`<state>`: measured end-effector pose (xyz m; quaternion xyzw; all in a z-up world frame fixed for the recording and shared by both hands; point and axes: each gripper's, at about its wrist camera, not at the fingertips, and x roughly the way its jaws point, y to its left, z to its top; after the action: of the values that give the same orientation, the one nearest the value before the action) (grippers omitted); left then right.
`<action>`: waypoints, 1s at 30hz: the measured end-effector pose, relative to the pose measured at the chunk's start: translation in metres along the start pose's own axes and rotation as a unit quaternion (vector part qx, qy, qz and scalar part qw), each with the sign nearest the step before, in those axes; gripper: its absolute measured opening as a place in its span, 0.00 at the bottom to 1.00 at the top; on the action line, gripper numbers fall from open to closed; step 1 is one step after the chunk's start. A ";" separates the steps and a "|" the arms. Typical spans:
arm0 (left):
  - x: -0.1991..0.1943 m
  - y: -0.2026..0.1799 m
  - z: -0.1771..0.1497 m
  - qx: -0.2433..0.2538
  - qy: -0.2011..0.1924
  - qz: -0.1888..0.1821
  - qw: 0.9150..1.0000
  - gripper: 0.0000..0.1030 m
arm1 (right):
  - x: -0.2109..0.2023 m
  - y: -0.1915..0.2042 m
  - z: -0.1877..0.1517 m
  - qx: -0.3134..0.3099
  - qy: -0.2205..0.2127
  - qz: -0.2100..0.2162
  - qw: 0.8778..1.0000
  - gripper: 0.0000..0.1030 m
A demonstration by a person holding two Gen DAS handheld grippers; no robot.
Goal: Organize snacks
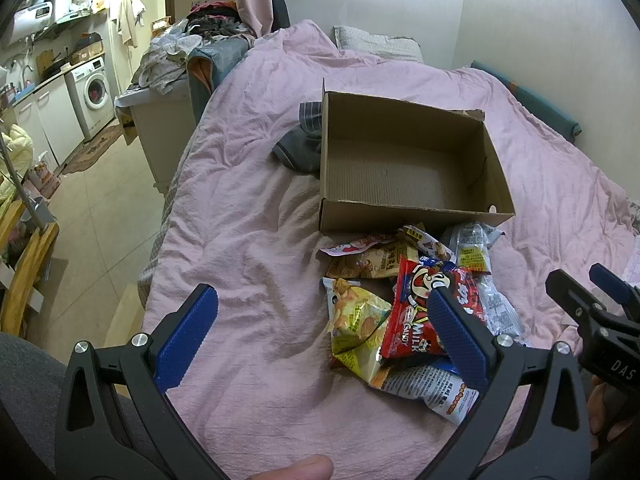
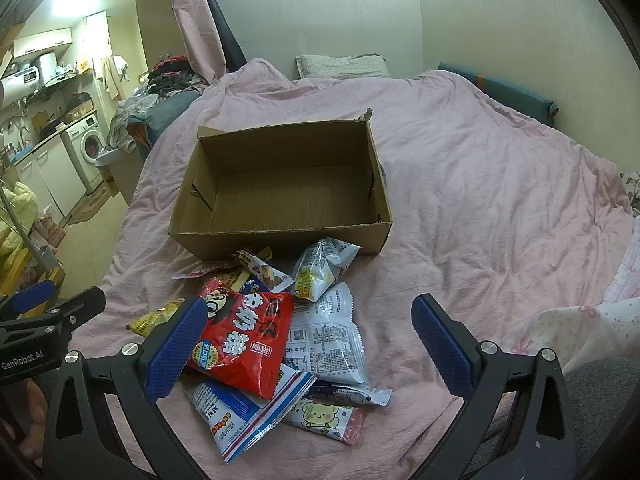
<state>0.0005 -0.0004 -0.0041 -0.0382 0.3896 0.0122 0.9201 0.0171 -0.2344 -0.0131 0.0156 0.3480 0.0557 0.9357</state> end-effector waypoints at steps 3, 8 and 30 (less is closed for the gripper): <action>0.001 0.001 0.000 0.000 -0.001 0.001 1.000 1.00 | 0.000 0.000 0.000 0.000 0.000 0.000 1.000 1.00; 0.003 -0.001 -0.004 0.000 0.001 0.000 1.000 1.00 | 0.000 0.000 0.000 -0.001 0.000 0.001 1.000 1.00; 0.002 0.002 -0.003 -0.002 0.002 0.000 1.000 1.00 | 0.000 0.001 0.000 -0.001 0.000 0.001 1.000 1.00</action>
<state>-0.0008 0.0015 -0.0076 -0.0397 0.3918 0.0127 0.9191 0.0173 -0.2333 -0.0130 0.0151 0.3481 0.0565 0.9356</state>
